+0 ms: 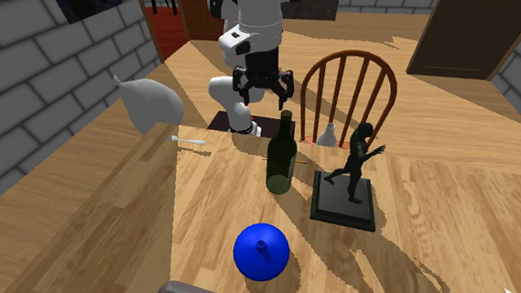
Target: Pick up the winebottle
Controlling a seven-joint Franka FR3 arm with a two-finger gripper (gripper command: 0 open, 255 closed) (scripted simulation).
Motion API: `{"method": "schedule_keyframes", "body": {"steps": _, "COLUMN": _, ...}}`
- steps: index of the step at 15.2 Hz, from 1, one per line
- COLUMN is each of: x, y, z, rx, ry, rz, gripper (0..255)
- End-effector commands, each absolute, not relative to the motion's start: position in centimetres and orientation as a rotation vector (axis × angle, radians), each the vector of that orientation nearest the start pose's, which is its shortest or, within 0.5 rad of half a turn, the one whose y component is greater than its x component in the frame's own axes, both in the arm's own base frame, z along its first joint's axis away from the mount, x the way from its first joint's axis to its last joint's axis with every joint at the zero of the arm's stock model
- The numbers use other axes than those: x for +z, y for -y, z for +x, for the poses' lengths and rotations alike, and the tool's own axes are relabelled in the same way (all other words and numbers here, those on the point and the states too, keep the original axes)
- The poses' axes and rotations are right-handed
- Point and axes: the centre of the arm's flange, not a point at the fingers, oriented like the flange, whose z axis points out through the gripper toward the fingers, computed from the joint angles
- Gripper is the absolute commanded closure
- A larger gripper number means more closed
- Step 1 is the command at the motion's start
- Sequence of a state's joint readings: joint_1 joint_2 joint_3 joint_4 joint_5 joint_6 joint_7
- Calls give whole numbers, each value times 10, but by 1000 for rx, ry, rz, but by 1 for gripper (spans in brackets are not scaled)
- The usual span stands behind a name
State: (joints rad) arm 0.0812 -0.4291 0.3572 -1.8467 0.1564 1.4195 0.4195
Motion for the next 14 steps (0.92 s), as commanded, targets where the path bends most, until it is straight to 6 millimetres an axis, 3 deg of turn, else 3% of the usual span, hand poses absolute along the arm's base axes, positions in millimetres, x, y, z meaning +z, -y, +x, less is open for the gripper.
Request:
{"method": "schedule_keyframes", "body": {"steps": 1, "x": 681, "y": -251, "z": 349, "rx": 43, "ry": 24, "rz": -3151, "gripper": 0}}
{"method": "schedule_keyframes", "body": {"steps": 3, "x": 686, "y": -275, "z": 352, "rx": 46, "ry": 33, "rz": -3160, "gripper": 0}}
{"method": "schedule_keyframes", "body": {"steps": 12, "x": 646, "y": -275, "z": 352, "rx": 46, "ry": 33, "rz": -3160, "gripper": 0}}
{"method": "schedule_keyframes", "body": {"steps": 13, "x": 645, "y": -276, "z": 352, "rx": 46, "ry": 33, "rz": -3160, "gripper": 255}}
{"method": "schedule_keyframes", "body": {"steps": 14, "x": 645, "y": -276, "z": 352, "rx": 46, "ry": 33, "rz": -3160, "gripper": 255}}
